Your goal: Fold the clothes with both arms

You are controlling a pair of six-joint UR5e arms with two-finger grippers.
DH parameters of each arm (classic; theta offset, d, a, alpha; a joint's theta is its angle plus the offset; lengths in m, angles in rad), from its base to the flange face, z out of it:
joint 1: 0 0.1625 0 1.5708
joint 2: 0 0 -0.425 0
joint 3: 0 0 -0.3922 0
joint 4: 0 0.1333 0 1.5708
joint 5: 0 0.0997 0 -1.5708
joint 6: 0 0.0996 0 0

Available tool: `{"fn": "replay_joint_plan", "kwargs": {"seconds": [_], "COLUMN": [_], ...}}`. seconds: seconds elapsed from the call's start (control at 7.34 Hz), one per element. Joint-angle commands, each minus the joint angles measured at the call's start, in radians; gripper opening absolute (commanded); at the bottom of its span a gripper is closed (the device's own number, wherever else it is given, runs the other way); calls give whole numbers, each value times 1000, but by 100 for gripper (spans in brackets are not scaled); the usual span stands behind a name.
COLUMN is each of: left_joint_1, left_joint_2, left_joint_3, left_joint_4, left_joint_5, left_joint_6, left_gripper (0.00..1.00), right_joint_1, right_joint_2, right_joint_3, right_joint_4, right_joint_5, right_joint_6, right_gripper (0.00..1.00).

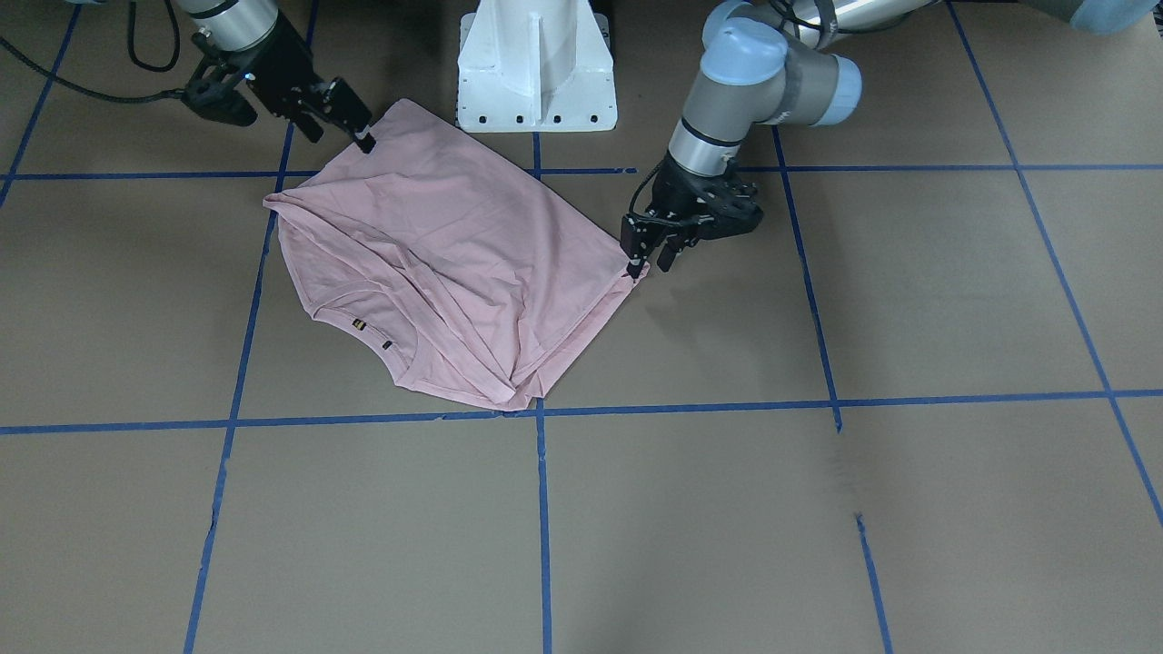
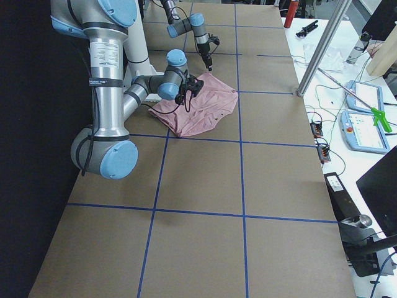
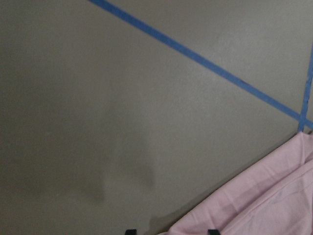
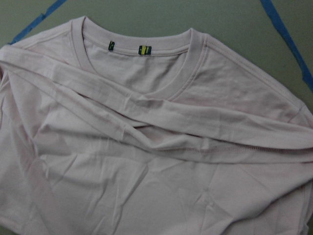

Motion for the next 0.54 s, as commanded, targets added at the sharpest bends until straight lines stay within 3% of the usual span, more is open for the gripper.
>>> {"fn": "replay_joint_plan", "kwargs": {"seconds": [0.0, 0.27, 0.41], "left_joint_1": [21, 21, 21], "left_joint_2": [-9, -9, -9], "left_joint_3": [7, 24, 25], "left_joint_4": [34, 34, 35], "left_joint_5": [13, 15, 15], "left_joint_6": [2, 10, 10], "left_gripper": [58, 57, 51], "right_joint_1": [6, 7, 7], "right_joint_2": [16, 17, 17], "right_joint_3": [-23, -24, -24], "right_joint_4": [-2, -2, 0], "right_joint_5": [-8, -8, -8], "right_joint_6": [0, 0, 0], "right_gripper": [100, 100, 100]}}
